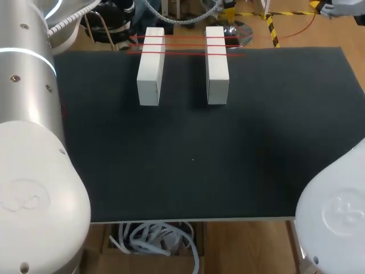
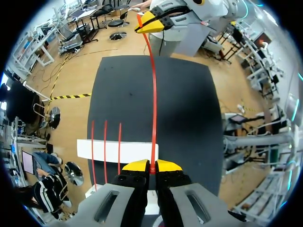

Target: Grab the tape and strap the tape.

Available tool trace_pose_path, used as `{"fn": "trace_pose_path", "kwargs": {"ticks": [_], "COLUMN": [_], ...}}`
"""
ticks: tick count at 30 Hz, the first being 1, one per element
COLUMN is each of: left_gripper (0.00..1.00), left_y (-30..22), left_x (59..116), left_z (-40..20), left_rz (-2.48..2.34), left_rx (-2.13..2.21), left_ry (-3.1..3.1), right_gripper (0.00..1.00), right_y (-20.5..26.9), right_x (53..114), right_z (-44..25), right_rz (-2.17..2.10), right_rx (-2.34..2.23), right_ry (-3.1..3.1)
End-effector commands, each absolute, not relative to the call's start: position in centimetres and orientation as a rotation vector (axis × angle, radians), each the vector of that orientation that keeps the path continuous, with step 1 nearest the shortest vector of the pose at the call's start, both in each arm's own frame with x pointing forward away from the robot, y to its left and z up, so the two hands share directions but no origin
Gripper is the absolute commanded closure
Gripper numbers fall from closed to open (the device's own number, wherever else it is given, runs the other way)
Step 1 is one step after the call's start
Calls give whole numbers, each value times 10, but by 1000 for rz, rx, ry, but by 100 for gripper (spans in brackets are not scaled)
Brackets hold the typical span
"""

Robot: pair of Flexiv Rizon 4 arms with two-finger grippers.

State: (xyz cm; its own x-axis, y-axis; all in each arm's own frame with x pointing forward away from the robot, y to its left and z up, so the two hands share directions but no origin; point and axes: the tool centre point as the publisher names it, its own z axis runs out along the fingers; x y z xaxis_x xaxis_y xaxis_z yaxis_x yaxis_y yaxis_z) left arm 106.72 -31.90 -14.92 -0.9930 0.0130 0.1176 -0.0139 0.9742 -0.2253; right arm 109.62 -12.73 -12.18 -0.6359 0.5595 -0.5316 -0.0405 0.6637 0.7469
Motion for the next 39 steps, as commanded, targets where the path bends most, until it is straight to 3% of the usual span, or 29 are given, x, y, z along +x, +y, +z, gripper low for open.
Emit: {"fn": "trace_pose_path", "kwargs": {"ticks": [1,18,39], "left_gripper": [100,100,100], "left_y": [-320,-320,-320], "left_x": [1069,1069,1069], "left_z": [-148,-148,-148], "left_rz": [336,336,336], "left_rx": [2,2,2], "left_ry": [-3001,-3001,-3001], "right_gripper": [100,100,100], "right_y": [-117,-94,-61], "right_x": [1099,1087,1074], "right_z": [-118,-140,-140], "right_rz": [833,858,642], "right_rx": [403,520,333], "right_ry": [2039,1945,2057]}}
